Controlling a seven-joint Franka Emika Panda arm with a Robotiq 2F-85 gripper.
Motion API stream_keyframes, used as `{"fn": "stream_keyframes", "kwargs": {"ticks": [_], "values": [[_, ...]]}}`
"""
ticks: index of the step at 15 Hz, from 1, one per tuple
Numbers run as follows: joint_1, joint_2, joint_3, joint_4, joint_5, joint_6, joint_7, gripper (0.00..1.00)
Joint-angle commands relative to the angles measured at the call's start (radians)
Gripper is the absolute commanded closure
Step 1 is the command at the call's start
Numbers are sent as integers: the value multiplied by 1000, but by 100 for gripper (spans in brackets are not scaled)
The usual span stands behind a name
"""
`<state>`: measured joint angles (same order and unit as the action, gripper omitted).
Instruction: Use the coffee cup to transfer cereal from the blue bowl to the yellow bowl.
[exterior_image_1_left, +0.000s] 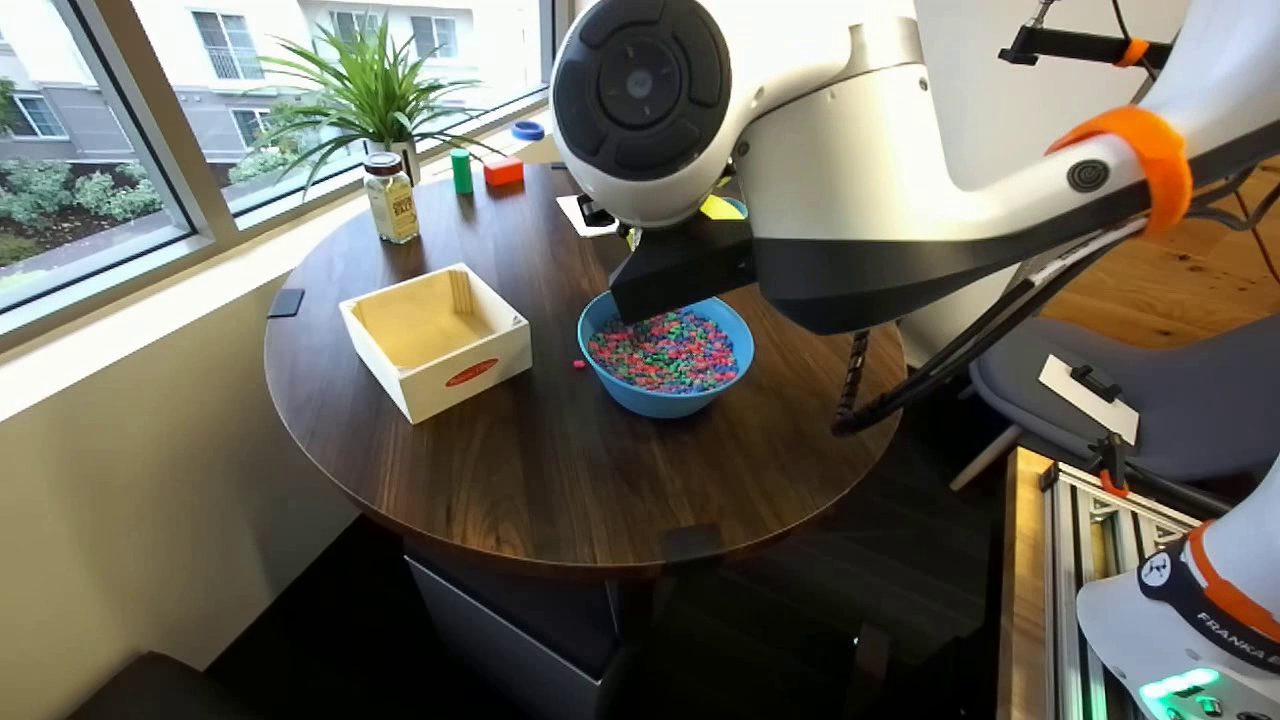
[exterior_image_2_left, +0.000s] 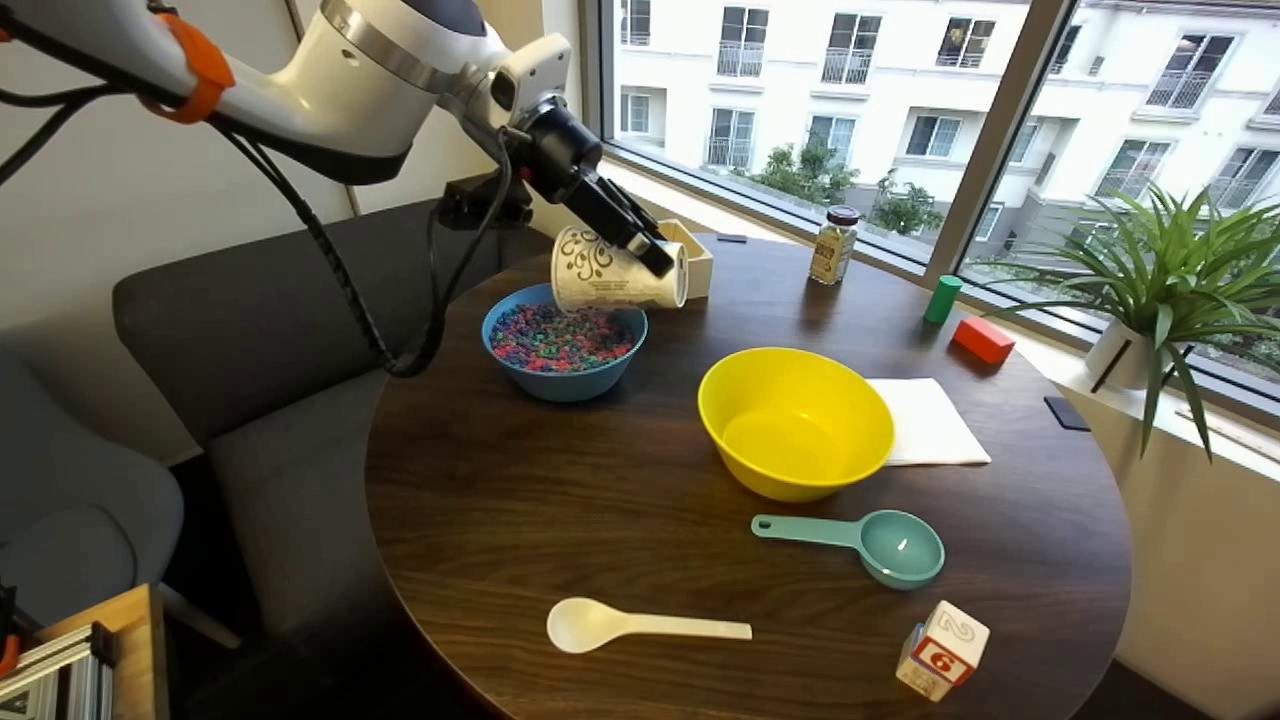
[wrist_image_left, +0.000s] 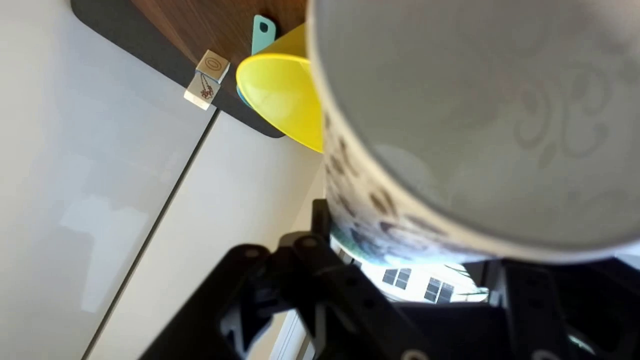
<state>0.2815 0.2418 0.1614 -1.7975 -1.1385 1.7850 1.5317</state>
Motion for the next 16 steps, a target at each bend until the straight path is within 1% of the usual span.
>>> {"fn": "stream_keyframes", "kwargs": {"ticks": [1,3,6,8,13,16], "values": [[25,22,15,-17,-64,-56,107,64],[25,41,22,-24,-56,-40,134,64],[28,56,22,-29,-69,-47,159,64],[32,63,20,-32,-89,-68,162,64],[53,94,32,-23,-129,-179,145,64],[59,118,38,-17,-136,-206,148,64]]}}
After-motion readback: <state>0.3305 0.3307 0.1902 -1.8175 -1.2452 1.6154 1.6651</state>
